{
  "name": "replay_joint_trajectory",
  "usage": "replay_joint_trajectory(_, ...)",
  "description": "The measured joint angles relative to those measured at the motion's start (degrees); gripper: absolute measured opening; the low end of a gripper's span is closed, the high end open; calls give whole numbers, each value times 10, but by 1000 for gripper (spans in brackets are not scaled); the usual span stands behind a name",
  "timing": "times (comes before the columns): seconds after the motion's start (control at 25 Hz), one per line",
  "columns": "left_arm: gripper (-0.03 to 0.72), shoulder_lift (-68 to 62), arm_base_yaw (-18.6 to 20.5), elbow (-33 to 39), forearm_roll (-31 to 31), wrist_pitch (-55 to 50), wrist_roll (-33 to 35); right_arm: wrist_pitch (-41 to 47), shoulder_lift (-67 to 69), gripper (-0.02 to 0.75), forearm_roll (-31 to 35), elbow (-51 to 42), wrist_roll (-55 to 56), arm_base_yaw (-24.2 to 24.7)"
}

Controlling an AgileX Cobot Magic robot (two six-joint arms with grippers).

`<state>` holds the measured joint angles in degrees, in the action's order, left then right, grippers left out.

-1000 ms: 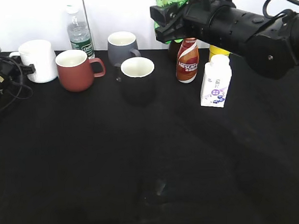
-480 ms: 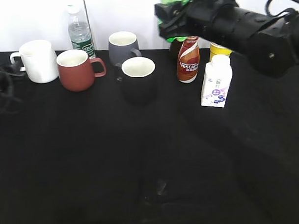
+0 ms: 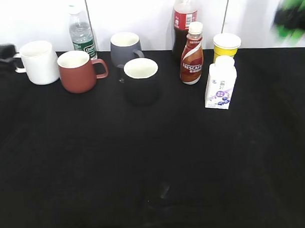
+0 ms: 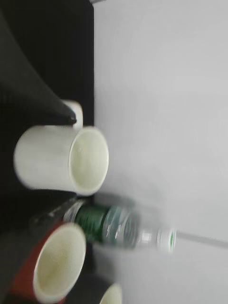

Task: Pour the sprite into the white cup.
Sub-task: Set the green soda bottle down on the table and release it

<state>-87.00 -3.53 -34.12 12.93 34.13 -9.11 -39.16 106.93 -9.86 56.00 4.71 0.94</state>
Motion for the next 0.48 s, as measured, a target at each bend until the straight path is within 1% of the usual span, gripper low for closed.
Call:
replay_joint_trajectory(0.12,354,14,-29,2,2,-56,0,-98,120,396,-8,-1,5,0)
replay_joint_trajectory(0.16,354,14,-33,2,3,-65,0,-117,151,396,-9,3,6,0)
replay_joint_trajectory(0.32,354,14,-36,2,3,-86,0,-145,234,396,-14,48,7,0)
replay_joint_trajectory(0.44,354,14,-36,2,3,-87,0,-145,261,399,-31,75,8,0)
replay_joint_trajectory(0.48,354,14,-36,2,3,-87,0,-142,265,413,-36,76,8,0)
